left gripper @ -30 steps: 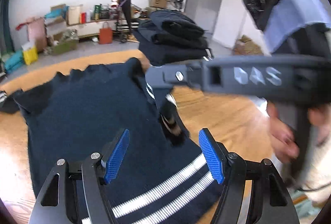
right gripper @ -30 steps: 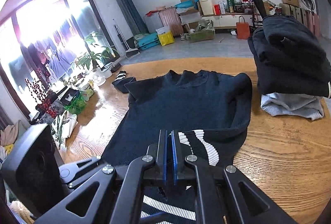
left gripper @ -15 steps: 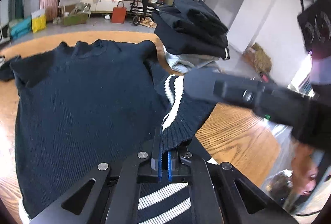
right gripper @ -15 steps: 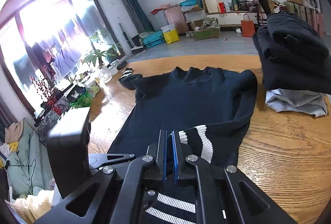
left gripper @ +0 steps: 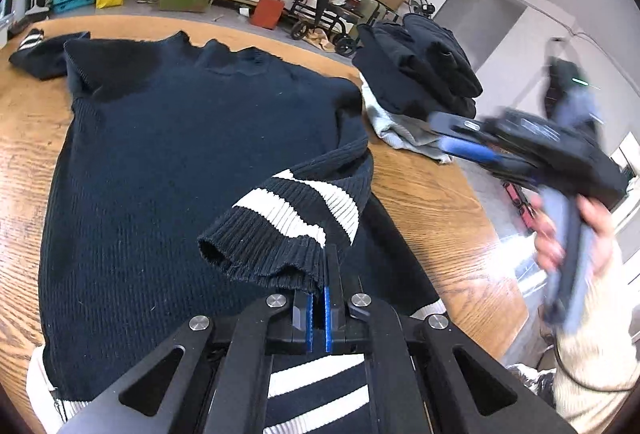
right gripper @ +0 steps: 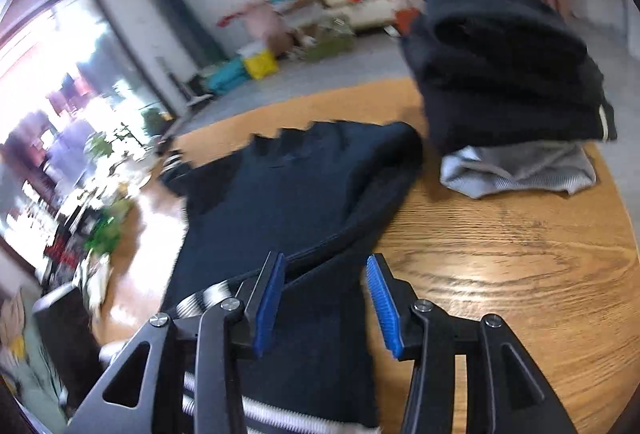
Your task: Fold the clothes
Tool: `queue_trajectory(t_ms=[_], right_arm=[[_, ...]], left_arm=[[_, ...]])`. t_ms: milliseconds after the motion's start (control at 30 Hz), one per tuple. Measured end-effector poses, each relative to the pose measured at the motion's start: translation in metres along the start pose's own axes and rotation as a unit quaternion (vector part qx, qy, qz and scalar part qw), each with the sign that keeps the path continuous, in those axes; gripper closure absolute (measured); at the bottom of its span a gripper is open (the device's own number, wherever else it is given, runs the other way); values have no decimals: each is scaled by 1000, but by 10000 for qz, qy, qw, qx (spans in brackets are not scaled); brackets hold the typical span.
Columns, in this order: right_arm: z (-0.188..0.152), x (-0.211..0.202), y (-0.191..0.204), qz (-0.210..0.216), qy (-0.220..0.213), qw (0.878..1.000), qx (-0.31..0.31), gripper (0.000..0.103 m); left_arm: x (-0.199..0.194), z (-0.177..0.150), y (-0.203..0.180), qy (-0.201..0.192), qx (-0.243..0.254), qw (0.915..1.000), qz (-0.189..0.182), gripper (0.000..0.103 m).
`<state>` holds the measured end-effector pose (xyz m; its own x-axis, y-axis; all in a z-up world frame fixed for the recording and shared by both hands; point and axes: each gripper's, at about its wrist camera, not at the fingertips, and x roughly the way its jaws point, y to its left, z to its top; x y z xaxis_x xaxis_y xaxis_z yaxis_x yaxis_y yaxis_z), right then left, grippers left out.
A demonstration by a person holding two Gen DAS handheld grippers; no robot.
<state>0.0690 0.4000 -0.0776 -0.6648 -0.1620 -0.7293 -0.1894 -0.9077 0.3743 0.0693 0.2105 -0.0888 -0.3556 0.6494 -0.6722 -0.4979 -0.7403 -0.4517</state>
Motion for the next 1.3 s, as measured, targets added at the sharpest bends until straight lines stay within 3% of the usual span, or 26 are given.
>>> queue_trajectory(t_ms=[67, 200, 267, 567, 667, 733, 900, 1000, 1033, 1167, 1233, 1300], right_arm=[[18, 26, -16, -91, 159, 9992, 346, 55], [49, 76, -35, -699, 354, 9950, 612, 57], [58, 92, -43, -665, 347, 9944, 744, 58], [83, 136, -49, -1205, 333, 9905, 566, 59], [85, 153, -49, -1305, 469, 9889, 525, 71], [87, 158, -44, -1440, 486, 9877, 362, 90], [95, 144, -27, -2089, 355, 9771, -211, 96], [108, 131, -14, -2638, 305, 9620, -640, 96], [115, 129, -11, -2826, 293, 9558, -764, 101], [139, 128, 9, -3312, 286, 9366, -1109, 98], [150, 130, 23, -3433, 273, 9301, -1277, 98], [153, 140, 40, -3297, 297, 9320, -1475, 98]], left_arm=[[1, -2, 5, -4, -37, 10000, -39, 99], [4, -5, 20, -10, -206, 9998, -11, 99], [4, -6, 31, -38, -366, 9993, -26, 99], [4, -7, 62, -69, -1004, 9937, 496, 99], [5, -9, 66, -35, -1124, 9922, 547, 99], [6, -10, 67, 26, -1196, 9914, 527, 99], [4, -8, 58, 157, -1520, 9875, 393, 100], [5, -3, 45, 261, -1795, 9834, 61, 100], [4, -2, 38, 252, -1811, 9831, 10, 100], [-8, -3, 7, -139, -1187, 9879, 985, 99], [-18, -7, 5, -371, -1067, 9833, 1425, 99], [-28, -12, 15, -490, -1242, 9768, 1672, 99]])
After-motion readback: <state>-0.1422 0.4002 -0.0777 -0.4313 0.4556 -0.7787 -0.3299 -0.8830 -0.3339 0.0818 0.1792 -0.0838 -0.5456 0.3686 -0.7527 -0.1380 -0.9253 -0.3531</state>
